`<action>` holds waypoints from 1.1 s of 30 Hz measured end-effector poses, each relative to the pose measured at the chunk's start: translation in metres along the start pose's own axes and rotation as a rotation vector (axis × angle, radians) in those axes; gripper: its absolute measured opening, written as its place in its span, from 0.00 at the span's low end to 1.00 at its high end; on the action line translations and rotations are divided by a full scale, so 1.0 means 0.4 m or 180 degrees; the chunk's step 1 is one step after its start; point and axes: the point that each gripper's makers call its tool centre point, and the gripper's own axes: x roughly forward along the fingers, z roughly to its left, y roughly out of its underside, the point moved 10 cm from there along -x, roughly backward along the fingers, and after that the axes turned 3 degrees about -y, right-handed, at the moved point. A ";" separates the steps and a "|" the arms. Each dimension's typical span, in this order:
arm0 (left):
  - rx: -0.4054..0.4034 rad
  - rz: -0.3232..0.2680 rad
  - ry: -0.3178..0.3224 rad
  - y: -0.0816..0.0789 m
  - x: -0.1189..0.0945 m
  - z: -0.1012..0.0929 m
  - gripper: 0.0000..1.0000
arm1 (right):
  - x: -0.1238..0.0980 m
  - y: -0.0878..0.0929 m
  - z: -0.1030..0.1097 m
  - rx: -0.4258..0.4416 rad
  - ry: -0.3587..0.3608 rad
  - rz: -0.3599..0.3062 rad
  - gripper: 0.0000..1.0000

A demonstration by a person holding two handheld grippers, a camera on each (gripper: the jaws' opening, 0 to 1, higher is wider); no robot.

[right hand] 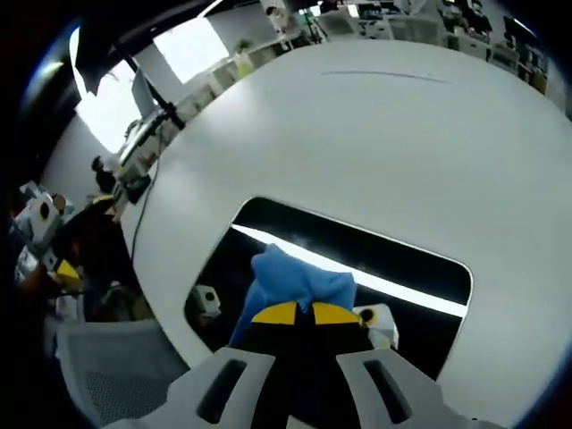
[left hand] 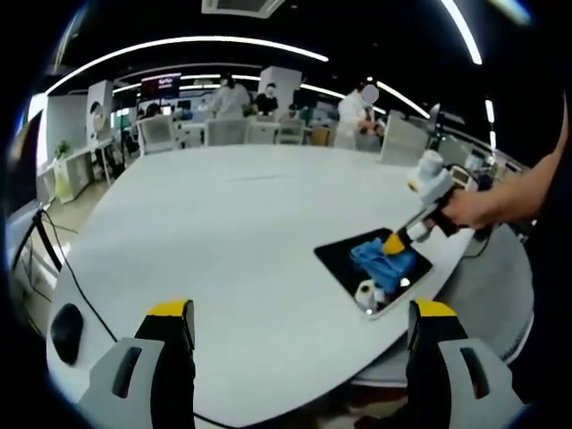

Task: Wipe the mirror surface with the cleaning cloth until all visible marks leave the cleaned area.

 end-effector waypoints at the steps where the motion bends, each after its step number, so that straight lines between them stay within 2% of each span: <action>1: 0.0003 -0.0006 0.0001 -0.002 0.000 0.000 1.00 | -0.003 0.002 -0.006 0.0008 0.0010 -0.0002 0.00; 11: -0.0003 -0.0017 0.0019 0.002 0.005 -0.007 1.00 | -0.056 0.027 -0.087 0.0099 0.0179 -0.0016 0.00; 18: -0.0006 -0.0022 0.0024 0.003 0.005 -0.007 1.00 | -0.090 0.043 -0.138 0.0316 0.0305 -0.0015 0.00; 25: 0.0006 -0.0017 0.0029 0.002 0.009 -0.008 1.00 | -0.104 0.049 -0.151 0.0309 0.0486 0.0050 0.00; 33: 0.0012 -0.0016 0.0026 0.004 0.007 -0.011 1.00 | -0.104 0.057 -0.156 0.0456 0.0468 -0.0062 0.00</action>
